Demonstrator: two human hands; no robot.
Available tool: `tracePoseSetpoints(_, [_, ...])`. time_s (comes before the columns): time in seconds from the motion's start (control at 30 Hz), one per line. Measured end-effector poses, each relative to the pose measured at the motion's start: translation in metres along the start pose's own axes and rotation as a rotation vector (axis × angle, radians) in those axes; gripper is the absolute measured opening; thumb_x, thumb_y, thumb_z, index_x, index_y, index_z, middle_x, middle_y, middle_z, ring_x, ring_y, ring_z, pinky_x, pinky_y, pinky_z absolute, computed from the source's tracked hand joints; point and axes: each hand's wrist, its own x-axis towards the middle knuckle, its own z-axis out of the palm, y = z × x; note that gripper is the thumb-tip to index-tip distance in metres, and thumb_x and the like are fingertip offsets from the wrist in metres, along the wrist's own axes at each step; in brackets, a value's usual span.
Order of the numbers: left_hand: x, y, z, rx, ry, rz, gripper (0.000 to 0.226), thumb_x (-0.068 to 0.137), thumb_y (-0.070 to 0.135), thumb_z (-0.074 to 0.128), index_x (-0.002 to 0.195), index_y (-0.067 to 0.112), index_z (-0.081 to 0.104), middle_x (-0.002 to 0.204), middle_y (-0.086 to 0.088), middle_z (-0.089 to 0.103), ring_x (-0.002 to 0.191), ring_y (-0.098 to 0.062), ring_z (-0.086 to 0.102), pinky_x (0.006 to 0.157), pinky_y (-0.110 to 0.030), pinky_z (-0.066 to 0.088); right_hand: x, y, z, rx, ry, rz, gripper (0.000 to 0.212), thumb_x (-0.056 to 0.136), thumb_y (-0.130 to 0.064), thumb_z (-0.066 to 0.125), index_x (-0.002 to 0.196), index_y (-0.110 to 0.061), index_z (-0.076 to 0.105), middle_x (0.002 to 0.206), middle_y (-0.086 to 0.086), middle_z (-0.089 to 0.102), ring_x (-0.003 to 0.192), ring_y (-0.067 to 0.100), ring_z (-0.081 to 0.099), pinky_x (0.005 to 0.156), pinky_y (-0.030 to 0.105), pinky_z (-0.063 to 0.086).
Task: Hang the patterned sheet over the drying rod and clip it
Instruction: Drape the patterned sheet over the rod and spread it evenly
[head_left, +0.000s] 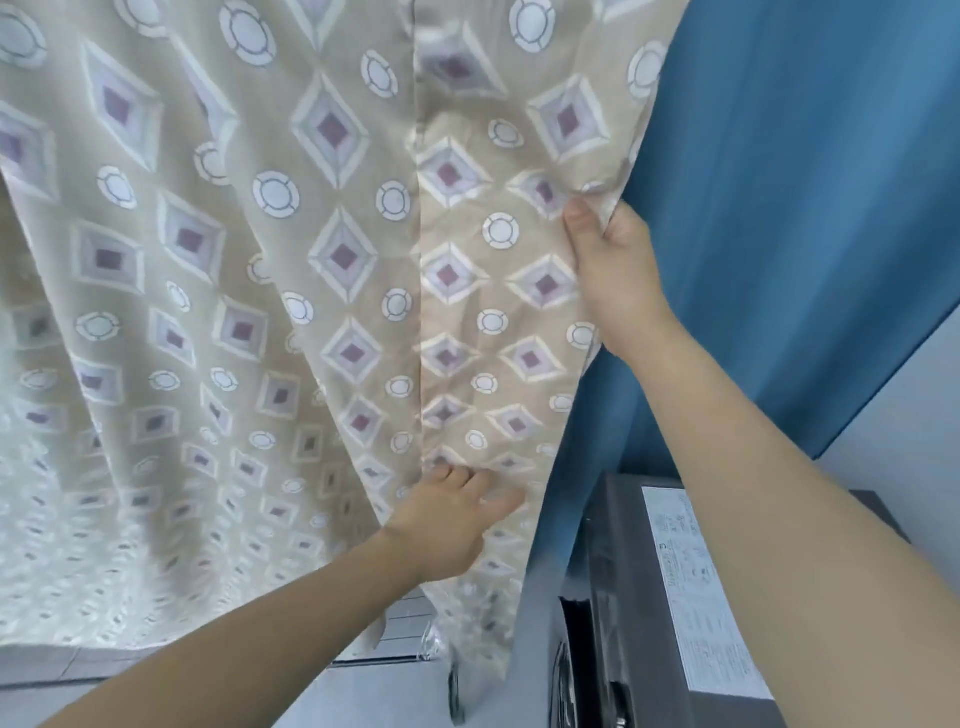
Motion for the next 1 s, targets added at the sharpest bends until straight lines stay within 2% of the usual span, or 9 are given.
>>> tracePoseSetpoints(0.07, [0.009, 0.007, 0.004, 0.026, -0.06, -0.009, 0.082, 0.093, 0.023, 0.044, 0.148, 0.043, -0.015, 0.139, -0.019, 0.041, 0.123, -0.037, 0.044, 0.099, -0.047, 0.035, -0.009, 0.005, 0.006, -0.001, 0.022, -0.022, 0.021, 0.098, -0.036, 0.05, 0.092, -0.02, 0.062, 0.095, 0.003, 0.071, 0.091, 0.019, 0.068, 0.09, 0.047, 0.053])
tracePoseSetpoints(0.13, [0.024, 0.015, 0.002, 0.044, -0.003, -0.012, 0.094, 0.092, 0.018, 0.045, 0.143, 0.045, -0.029, 0.127, -0.02, 0.05, 0.114, -0.035, 0.051, 0.092, -0.046, 0.04, -0.021, 0.011, 0.01, 0.004, -0.013, -0.042, 0.018, 0.099, -0.034, 0.051, 0.091, -0.023, 0.062, 0.092, -0.005, 0.07, 0.089, 0.012, 0.067, 0.089, 0.042, 0.054])
tracePoseSetpoints(0.23, [0.043, 0.021, -0.002, 0.151, -0.018, -0.125, 0.078, 0.088, 0.012, 0.05, 0.152, 0.026, 0.007, 0.109, -0.013, 0.06, 0.091, -0.03, 0.059, 0.077, -0.038, 0.048, -0.034, 0.017, 0.015, 0.002, -0.09, -0.065, 0.018, 0.1, -0.032, 0.052, 0.104, -0.02, 0.065, 0.104, -0.007, 0.072, 0.099, 0.008, 0.068, 0.09, 0.031, 0.053])
tracePoseSetpoints(0.33, [0.042, 0.019, -0.01, 0.251, -0.18, -0.237, 0.031, 0.083, 0.008, 0.054, 0.113, 0.015, 0.058, 0.083, -0.005, 0.055, 0.074, -0.024, 0.055, 0.069, -0.029, 0.044, -0.035, 0.018, 0.014, 0.005, -0.08, -0.09, 0.015, 0.1, -0.029, 0.052, 0.106, -0.024, 0.066, 0.103, -0.011, 0.072, 0.101, 0.003, 0.066, 0.089, 0.025, 0.052])
tracePoseSetpoints(0.47, [0.021, 0.001, -0.005, 0.018, -0.132, -0.37, 0.025, 0.09, 0.014, 0.046, 0.105, 0.014, 0.067, 0.103, -0.007, 0.064, 0.087, -0.027, 0.063, 0.06, -0.031, 0.042, -0.035, 0.015, 0.01, 0.023, -0.038, -0.081, 0.014, 0.101, -0.025, 0.052, 0.104, -0.025, 0.065, 0.098, -0.014, 0.071, 0.097, 0.001, 0.067, 0.085, 0.02, 0.051])
tracePoseSetpoints(0.67, [-0.023, -0.029, -0.003, -0.518, 0.259, -0.488, 0.026, 0.096, 0.024, 0.043, 0.073, 0.016, 0.052, 0.074, -0.002, 0.061, 0.076, -0.028, 0.062, 0.056, -0.029, 0.035, -0.053, 0.037, 0.007, 0.17, -0.297, 0.142, 0.033, 0.096, -0.033, 0.056, 0.127, -0.021, 0.052, 0.121, -0.01, 0.066, 0.111, 0.006, 0.063, 0.09, 0.022, 0.05])
tracePoseSetpoints(0.77, [-0.026, -0.037, -0.005, -0.521, 0.242, -0.515, 0.021, 0.093, 0.024, 0.046, 0.085, 0.011, 0.059, 0.086, -0.006, 0.066, 0.089, -0.029, 0.061, 0.06, -0.029, 0.039, -0.075, 0.055, 0.015, 0.135, -0.433, 0.229, 0.026, 0.096, -0.024, 0.057, 0.121, -0.028, 0.056, 0.115, -0.016, 0.068, 0.107, 0.001, 0.064, 0.083, 0.013, 0.048])
tracePoseSetpoints(0.9, [-0.017, -0.037, 0.002, -0.587, 0.031, -0.515, 0.033, 0.093, 0.029, 0.045, 0.121, 0.021, 0.06, 0.133, 0.001, 0.052, 0.117, -0.026, 0.054, 0.083, -0.034, 0.048, -0.08, 0.06, 0.032, -0.022, -0.372, 0.267, 0.014, 0.098, -0.024, 0.057, 0.101, -0.023, 0.071, 0.103, -0.008, 0.074, 0.097, 0.006, 0.068, 0.087, 0.021, 0.051])
tracePoseSetpoints(1.0, [-0.003, -0.027, 0.013, -0.503, -0.078, -0.472, 0.046, 0.092, 0.045, 0.044, 0.132, 0.023, 0.05, 0.139, -0.003, 0.043, 0.125, -0.029, 0.046, 0.1, -0.043, 0.042, -0.074, 0.05, 0.032, -0.054, -0.298, 0.26, 0.019, 0.099, -0.026, 0.055, 0.093, -0.019, 0.072, 0.098, 0.0, 0.075, 0.091, 0.013, 0.07, 0.086, 0.03, 0.053])
